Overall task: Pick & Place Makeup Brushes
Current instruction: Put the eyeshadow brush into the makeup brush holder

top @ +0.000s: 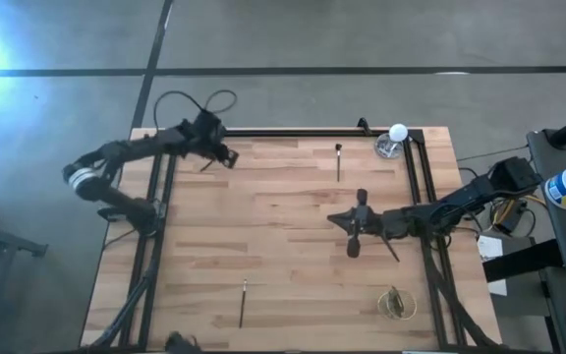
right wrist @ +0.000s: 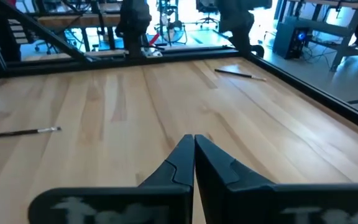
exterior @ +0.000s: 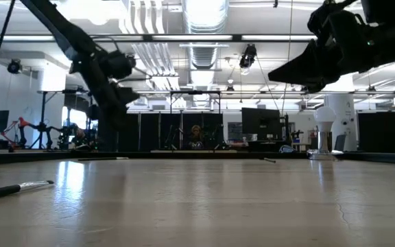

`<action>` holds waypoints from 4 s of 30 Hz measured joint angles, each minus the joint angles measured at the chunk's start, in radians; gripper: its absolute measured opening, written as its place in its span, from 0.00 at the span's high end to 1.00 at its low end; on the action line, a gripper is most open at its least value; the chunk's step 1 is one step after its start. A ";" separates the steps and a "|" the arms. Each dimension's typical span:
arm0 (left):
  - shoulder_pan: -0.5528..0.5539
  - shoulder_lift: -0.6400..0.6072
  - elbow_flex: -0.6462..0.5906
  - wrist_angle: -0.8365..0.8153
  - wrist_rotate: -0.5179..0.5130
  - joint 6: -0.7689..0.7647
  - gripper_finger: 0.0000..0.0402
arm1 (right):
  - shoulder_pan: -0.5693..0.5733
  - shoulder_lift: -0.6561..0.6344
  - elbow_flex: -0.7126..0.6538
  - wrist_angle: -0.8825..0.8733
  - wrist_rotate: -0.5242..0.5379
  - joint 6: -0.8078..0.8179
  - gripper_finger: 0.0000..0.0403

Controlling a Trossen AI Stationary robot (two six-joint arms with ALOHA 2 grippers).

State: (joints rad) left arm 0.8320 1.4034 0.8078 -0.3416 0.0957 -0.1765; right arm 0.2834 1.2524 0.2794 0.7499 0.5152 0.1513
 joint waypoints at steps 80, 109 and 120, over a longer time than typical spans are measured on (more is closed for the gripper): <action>-0.725 -0.036 -0.254 1.346 -0.123 -0.143 1.00 | -0.001 0.129 0.099 0.211 -0.068 0.033 0.98; -0.848 0.156 -0.043 1.430 -0.067 -0.085 1.00 | -0.073 0.129 0.339 0.080 -0.122 0.110 0.67; -0.848 0.156 -0.043 1.431 -0.067 -0.069 1.00 | -0.111 0.171 0.339 0.133 -0.180 0.119 0.76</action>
State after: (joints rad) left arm -0.0158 1.5593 0.7647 1.0893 0.0289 -0.2457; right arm 0.1722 1.4232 0.6186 0.8827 0.3355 0.2703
